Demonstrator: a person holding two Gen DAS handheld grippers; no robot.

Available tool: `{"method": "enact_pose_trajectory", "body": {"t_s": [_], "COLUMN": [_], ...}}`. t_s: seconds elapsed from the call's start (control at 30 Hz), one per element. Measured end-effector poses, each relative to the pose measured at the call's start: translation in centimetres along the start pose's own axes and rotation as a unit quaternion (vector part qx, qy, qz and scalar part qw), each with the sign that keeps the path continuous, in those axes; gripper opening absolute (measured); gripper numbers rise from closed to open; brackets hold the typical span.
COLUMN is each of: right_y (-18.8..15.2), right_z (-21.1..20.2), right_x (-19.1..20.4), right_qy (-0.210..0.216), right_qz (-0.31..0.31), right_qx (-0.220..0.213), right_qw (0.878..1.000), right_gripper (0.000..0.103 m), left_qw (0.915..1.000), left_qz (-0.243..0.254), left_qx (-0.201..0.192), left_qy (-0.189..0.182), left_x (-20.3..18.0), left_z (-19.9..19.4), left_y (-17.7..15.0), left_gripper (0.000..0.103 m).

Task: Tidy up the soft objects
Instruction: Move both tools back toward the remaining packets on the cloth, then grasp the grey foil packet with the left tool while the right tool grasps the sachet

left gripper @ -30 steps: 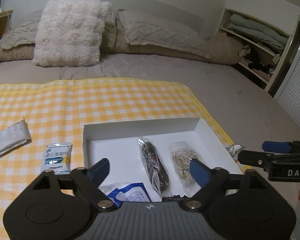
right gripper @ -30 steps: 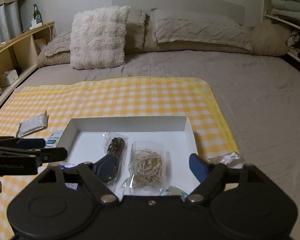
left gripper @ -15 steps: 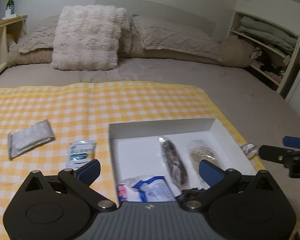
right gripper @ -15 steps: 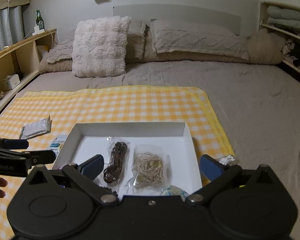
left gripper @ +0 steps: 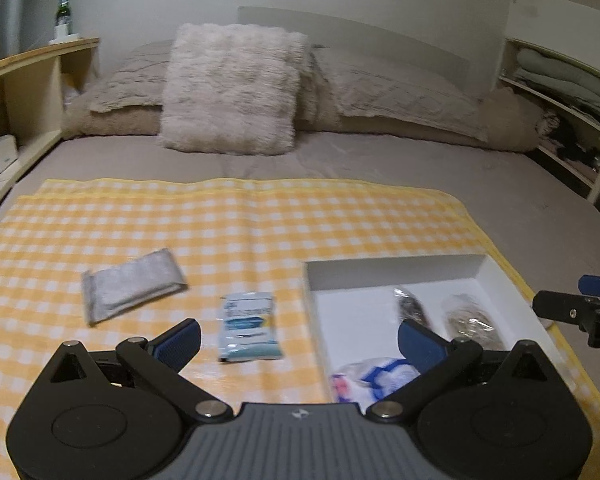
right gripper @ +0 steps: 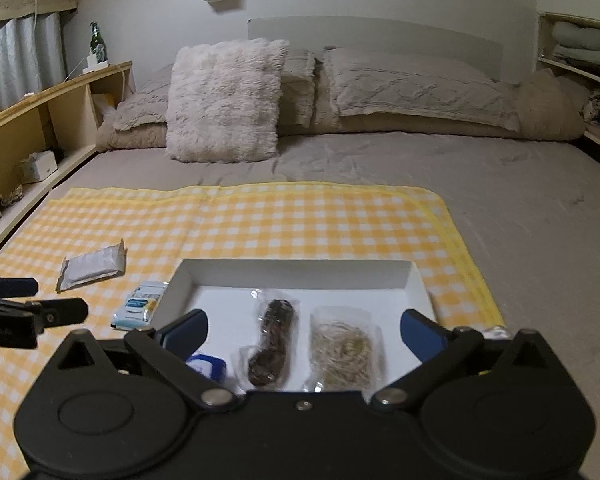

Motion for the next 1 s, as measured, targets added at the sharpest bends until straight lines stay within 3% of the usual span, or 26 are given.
{"method": "enact_pose_trajectory", "body": {"t_s": [0.6, 1.0], "right_y": [2.2, 2.9], "right_z": [4.6, 7.9], "right_x": [10.7, 15.6], "right_qy": [0.052, 0.075], "right_qz": [-0.067, -0.097], "right_qx": [0.009, 0.014], "right_qw": [0.996, 0.992], "right_gripper": [0.103, 0.103], "left_qw": [0.9959, 0.9927], "left_qz": [-0.032, -0.059], "left_qx": [-0.011, -0.017], "left_qy": [0.084, 0.104], "left_x": [11.0, 15.6], "left_z": [-1.5, 0.1], "left_y": [-0.4, 0.2], "left_gripper": [0.103, 0.103]}}
Point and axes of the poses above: each gripper's, at about its wrist camera, not at the fingertips, and z roughly the way its jaws point, x to its left, y to its top, the point moved 4 cm from there along z, roughly the way its jaws point, and after that the axes turned 3 degrees about x, right-handed, at the moved point
